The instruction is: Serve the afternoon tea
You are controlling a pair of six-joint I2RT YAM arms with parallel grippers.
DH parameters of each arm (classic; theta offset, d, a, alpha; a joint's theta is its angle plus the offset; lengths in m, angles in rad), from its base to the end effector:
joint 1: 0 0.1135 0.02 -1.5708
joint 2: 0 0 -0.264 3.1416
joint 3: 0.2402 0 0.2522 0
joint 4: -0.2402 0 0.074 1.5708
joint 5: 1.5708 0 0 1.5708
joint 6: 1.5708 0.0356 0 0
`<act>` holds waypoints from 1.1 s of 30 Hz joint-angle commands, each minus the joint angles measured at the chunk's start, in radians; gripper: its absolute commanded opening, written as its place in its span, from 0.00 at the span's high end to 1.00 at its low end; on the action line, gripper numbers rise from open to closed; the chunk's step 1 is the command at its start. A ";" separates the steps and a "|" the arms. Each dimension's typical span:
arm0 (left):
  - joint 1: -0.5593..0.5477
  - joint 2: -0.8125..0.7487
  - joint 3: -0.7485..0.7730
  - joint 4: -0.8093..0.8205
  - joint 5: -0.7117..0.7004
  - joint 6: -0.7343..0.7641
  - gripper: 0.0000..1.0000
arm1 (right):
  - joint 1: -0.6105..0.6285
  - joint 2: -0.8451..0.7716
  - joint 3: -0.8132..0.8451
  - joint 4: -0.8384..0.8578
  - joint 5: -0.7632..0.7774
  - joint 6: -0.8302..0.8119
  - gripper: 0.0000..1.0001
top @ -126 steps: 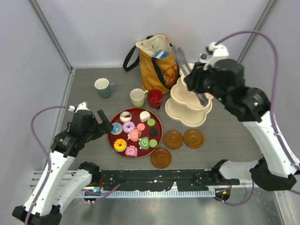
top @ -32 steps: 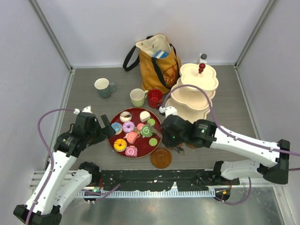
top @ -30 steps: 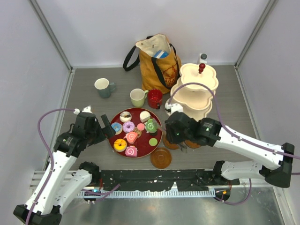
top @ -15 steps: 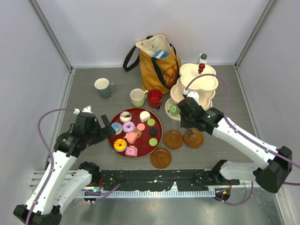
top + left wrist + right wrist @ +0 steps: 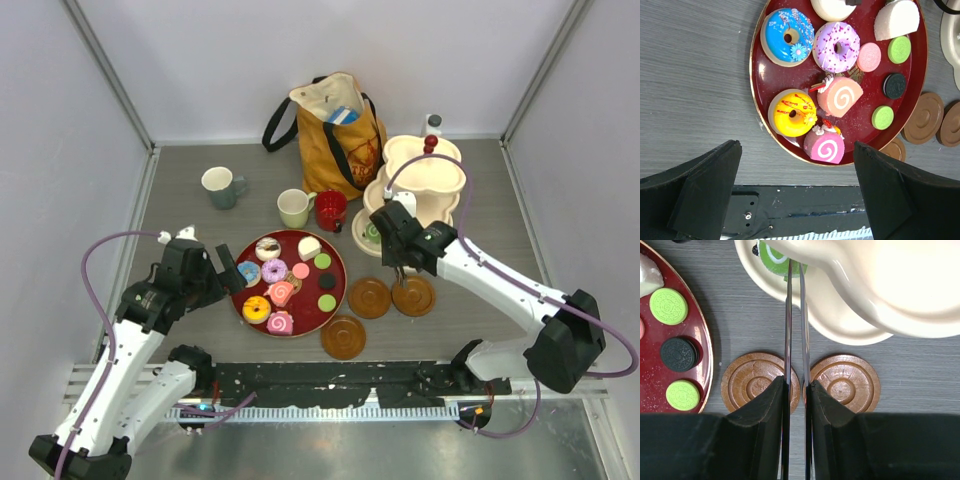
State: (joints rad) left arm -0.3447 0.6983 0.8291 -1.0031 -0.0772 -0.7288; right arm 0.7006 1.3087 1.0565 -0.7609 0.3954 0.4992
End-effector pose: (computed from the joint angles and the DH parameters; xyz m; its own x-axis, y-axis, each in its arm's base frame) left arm 0.1169 -0.0391 0.2908 -0.7310 -0.4430 -0.5190 -0.2635 0.8848 -0.3842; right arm 0.2079 0.1573 0.2748 -0.7797 -0.0796 -0.6211 -0.0750 0.9966 -0.0336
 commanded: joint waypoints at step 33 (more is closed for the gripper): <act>0.006 0.003 -0.002 0.029 0.020 0.002 0.00 | 0.052 -0.385 -0.164 0.089 -0.369 -0.106 0.39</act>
State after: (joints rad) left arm -0.3447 0.7029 0.8291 -1.0027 -0.0734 -0.7288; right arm 0.6857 0.9779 0.8833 -0.7471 0.1482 0.4618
